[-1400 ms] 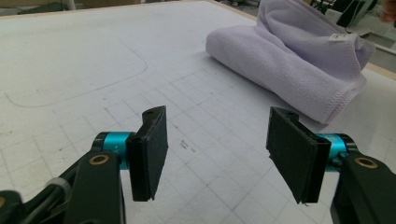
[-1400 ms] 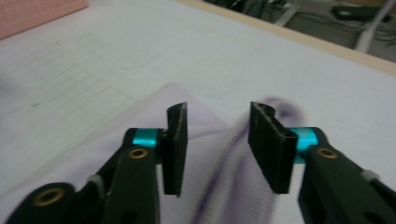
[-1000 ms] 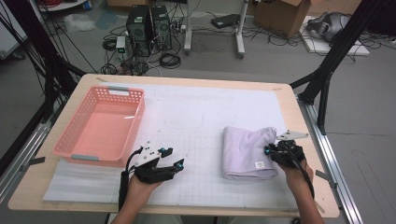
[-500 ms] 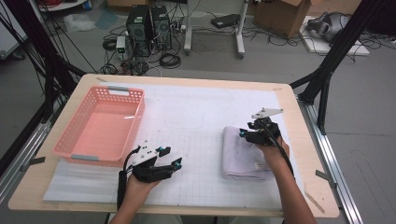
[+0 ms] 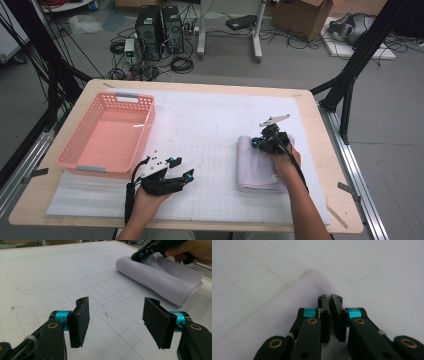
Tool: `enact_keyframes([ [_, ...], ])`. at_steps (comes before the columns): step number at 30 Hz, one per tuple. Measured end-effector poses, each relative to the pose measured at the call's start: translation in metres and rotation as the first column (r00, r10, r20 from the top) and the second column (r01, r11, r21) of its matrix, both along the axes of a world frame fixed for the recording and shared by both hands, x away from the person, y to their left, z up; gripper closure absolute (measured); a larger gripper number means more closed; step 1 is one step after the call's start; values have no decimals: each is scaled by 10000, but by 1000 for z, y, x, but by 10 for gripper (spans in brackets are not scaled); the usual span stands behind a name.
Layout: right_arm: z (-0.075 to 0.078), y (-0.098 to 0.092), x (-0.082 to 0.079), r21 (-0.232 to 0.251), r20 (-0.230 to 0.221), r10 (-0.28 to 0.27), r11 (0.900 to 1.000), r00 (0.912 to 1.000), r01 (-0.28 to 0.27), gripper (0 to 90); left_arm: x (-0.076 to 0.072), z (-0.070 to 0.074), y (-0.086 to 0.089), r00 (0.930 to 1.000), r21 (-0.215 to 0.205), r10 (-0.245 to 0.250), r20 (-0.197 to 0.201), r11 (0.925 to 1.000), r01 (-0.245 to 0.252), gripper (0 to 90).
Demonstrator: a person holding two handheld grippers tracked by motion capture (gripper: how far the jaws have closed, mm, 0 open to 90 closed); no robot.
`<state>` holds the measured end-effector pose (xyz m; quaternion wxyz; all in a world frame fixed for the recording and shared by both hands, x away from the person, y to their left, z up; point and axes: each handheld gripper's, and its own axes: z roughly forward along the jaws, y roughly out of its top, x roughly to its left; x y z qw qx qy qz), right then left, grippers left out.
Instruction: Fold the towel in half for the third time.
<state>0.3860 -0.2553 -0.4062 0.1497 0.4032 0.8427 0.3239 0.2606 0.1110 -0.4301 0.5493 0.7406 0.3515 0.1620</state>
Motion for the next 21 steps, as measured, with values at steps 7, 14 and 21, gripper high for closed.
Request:
enact_keyframes([
  [7, 12, 15, 0, 1326, 206, 562, 9894, 9982, -585, 860, 1, 0, 0, 10000, -15, -10, -10, 10000, 10, 388],
  [14, 4, 50, 12, 1541, 156, 429, 9870, 9990, -448, 847, 1, -1, 2, 10000, -57, 21, -40, 10000, -21, 387],
  [21, 14, 47, 3, 531, 1172, -395, 9980, 9923, 334, 620, 1, -1, 1, 10000, -49, -8, -61, 10000, 8, 387],
])
